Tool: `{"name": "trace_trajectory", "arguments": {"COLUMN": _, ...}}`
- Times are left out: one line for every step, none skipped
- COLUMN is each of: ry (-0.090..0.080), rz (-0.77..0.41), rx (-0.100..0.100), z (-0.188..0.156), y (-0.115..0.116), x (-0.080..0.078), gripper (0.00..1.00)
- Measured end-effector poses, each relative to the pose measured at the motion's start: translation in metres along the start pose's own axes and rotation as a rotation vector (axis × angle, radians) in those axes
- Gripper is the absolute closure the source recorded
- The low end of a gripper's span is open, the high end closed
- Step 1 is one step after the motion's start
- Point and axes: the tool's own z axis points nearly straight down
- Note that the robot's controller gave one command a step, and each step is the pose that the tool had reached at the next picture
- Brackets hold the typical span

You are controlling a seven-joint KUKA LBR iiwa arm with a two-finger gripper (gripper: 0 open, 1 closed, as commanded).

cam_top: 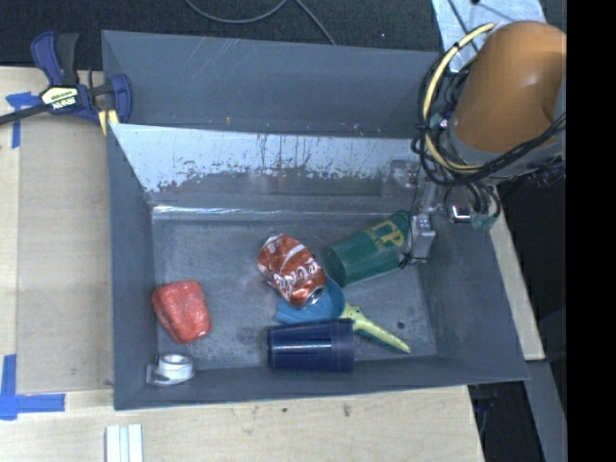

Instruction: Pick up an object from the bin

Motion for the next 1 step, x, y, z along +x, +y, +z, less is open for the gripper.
{"name": "trace_trajectory", "arguments": {"ry": -0.009, "rz": -0.001, "rx": 0.001, "z": -0.0049, "y": 0.0002, "x": -0.0015, "gripper": 0.00}}
